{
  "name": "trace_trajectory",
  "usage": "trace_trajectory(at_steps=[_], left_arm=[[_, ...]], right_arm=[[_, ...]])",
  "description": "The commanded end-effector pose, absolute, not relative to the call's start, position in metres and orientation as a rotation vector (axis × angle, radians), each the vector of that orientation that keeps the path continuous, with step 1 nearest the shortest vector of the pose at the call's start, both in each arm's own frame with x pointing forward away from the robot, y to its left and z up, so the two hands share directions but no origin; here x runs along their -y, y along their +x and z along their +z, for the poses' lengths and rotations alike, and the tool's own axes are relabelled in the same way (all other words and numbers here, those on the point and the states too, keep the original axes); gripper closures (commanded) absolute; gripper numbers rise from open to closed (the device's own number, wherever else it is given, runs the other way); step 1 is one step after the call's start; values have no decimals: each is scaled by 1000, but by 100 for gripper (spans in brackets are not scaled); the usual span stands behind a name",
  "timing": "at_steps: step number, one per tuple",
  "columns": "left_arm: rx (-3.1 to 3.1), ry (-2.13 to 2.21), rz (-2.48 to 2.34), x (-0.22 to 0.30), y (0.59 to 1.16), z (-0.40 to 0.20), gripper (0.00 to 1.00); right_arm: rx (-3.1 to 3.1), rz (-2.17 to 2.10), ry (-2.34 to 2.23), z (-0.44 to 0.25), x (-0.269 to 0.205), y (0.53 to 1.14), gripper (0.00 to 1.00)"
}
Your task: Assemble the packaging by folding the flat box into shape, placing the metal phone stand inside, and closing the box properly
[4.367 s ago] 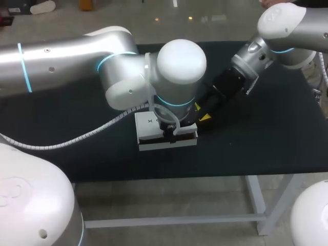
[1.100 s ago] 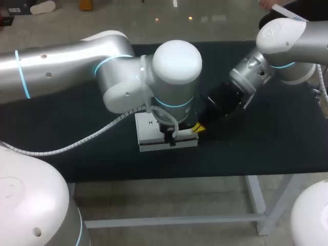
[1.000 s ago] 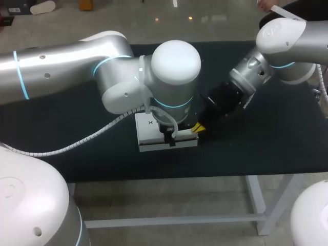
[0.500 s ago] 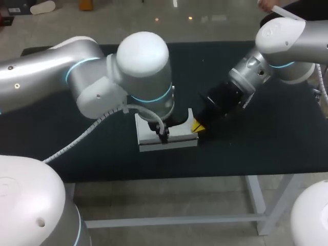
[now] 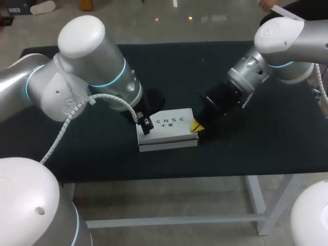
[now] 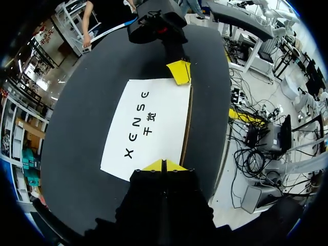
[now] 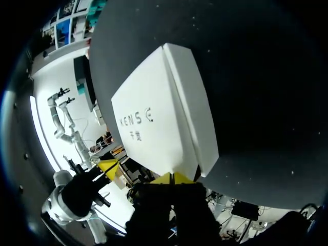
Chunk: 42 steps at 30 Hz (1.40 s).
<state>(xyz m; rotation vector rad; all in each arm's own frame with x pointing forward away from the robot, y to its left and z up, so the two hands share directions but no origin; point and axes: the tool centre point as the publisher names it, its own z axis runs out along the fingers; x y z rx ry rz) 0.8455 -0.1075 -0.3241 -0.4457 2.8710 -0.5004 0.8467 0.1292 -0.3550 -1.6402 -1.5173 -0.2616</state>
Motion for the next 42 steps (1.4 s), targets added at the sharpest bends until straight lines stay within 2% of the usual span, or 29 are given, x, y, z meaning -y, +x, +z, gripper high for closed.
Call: trace_trajectory(at_steps=[1,42], left_arm=[[-2871,-457,-568,105,850,-333,100],[-2875,-583,-554,92,846,-361,100]], right_arm=[[1517,-257,-1639,-356,-130,848,100],[1509,-242,-1642,-361,-131,849,100]])
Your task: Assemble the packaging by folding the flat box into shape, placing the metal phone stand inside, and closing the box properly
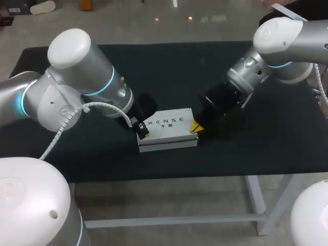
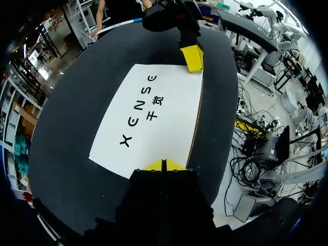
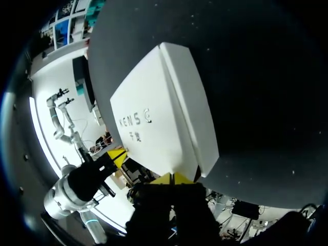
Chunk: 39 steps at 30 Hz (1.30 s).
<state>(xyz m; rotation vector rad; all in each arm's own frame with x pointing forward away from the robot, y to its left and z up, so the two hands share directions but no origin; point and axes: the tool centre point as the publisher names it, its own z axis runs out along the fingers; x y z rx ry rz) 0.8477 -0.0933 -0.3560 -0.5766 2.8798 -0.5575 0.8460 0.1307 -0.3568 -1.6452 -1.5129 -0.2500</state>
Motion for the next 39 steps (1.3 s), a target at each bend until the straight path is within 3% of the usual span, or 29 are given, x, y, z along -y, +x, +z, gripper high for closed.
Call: trace_trajectory(at_steps=[1,29,39], left_arm=[[-2875,-587,-553,92,846,-362,100],[-2900,-617,-588,91,846,-394,100],[-2865,-575,-611,91,841,-375,100]], right_arm=[[1507,-240,-1642,-362,-131,849,100],[1454,-209,-1643,-383,-129,847,100],[1479,-238,-1641,-371,-130,847,100]])
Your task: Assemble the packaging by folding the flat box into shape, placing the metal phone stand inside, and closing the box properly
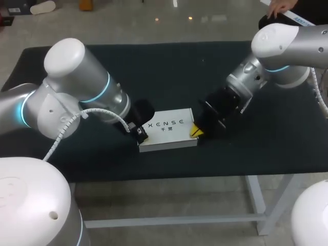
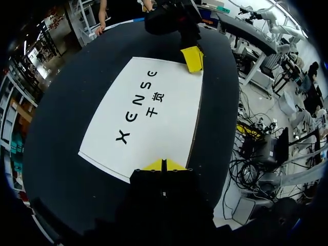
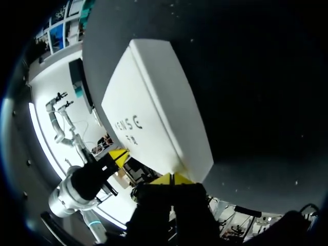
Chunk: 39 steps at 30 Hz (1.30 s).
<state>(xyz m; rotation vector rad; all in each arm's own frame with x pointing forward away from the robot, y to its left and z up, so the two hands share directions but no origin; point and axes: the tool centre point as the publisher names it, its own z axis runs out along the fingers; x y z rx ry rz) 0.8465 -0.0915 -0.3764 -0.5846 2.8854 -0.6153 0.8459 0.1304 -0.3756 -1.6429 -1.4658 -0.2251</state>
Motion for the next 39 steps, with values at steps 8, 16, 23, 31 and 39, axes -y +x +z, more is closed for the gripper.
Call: trace_trajectory(at_steps=[8,16,23,31,39], left_arm=[[-2851,-528,-600,97,841,-363,100],[-2896,-540,-599,101,849,-380,100],[-2908,-560,-607,102,846,-387,100],[-2872,-550,-605,106,835,-366,100],[-2867,-606,-604,116,826,-336,69]], right_arm=[[1523,-281,-1632,-359,-132,844,100],[1471,-248,-1633,-382,-128,849,100],[1438,-228,-1637,-395,-125,850,100],[1486,-295,-1631,-370,-121,848,100],[1574,-417,-1642,-332,-109,863,94]])
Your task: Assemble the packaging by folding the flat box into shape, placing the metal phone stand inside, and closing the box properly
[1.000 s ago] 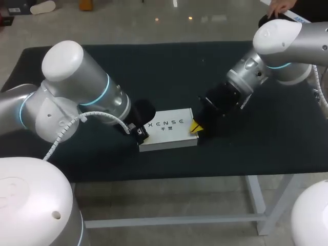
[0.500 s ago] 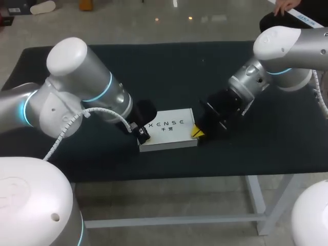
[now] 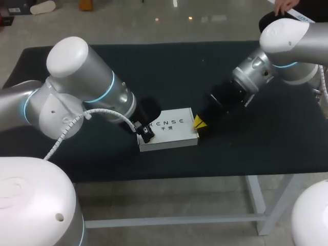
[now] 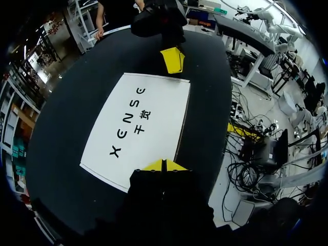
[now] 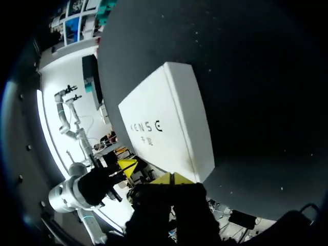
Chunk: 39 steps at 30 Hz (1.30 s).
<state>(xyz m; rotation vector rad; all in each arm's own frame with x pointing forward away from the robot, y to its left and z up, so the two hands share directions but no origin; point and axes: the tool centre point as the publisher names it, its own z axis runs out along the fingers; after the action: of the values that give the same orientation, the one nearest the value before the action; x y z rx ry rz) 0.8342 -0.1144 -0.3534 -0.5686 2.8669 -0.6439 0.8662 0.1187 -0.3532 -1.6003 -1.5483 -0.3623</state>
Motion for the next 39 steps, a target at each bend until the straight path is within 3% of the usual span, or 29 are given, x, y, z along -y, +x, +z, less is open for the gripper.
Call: trace_trajectory(at_steps=[1,2,3,5,20,35,39], left_arm=[[-2869,-611,-601,118,824,-334,51],[-2874,-634,-596,120,822,-331,21],[-2880,-649,-586,122,820,-328,4],[-2883,-662,-572,127,814,-323,0],[-2936,-1004,-503,146,751,-307,0],[-2935,-1111,-422,149,747,-307,0],[-2837,-1367,-399,165,740,-316,0]], right_arm=[[1584,-434,-1646,-328,-106,867,78],[1594,-452,-1643,-324,-103,871,65],[1605,-471,-1633,-321,-100,875,54],[1648,-532,-1608,-314,-95,881,0],[1911,-882,-1515,-262,-30,916,0],[1945,-895,-1513,-266,-29,915,0],[2111,-1016,-1495,-278,-14,921,0]])
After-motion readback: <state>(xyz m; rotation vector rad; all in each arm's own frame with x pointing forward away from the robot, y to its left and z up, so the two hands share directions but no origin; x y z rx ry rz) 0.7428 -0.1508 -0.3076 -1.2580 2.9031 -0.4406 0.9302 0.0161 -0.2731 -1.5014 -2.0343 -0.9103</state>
